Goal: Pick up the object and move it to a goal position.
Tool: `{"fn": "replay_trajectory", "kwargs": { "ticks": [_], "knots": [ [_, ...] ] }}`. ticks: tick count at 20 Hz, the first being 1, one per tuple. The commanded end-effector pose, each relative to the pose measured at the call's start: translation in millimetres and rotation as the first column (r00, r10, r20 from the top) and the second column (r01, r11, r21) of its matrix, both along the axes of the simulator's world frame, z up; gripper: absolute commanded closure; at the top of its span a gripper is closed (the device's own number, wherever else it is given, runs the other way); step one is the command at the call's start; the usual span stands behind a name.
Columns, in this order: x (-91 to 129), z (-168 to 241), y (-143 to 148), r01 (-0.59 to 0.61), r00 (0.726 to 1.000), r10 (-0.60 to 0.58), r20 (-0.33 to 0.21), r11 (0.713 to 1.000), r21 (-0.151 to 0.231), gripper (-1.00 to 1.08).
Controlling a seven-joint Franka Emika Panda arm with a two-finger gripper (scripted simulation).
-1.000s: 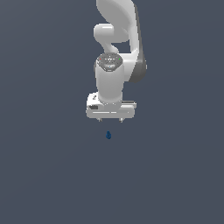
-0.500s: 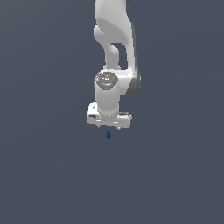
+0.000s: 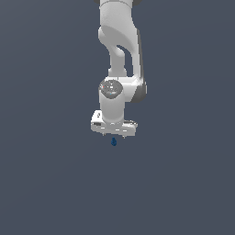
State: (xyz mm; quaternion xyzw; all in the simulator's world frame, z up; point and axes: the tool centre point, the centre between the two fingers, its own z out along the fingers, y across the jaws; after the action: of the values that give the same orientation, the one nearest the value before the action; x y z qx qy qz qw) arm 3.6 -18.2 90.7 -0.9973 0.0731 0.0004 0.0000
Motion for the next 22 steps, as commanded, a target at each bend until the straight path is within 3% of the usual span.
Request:
{"fn": "replay_trajectory", "kwargs": {
  "ticks": [1, 13, 14, 22],
  "knots": [
    [-0.4, -6.8, 0.1, 0.000, 1.000, 0.000, -0.001, 1.000, 0.000, -0.92],
    [0.0, -48.5, -0.1, 0.003, 1.000, -0.003, 0.001, 1.000, 0.000, -0.92],
    [0.0, -48.5, -0.1, 0.003, 1.000, -0.003, 0.001, 1.000, 0.000, 1.08],
    [0.0, -48.5, -0.1, 0.003, 1.000, -0.003, 0.001, 1.000, 0.000, 1.08]
  ]
}}
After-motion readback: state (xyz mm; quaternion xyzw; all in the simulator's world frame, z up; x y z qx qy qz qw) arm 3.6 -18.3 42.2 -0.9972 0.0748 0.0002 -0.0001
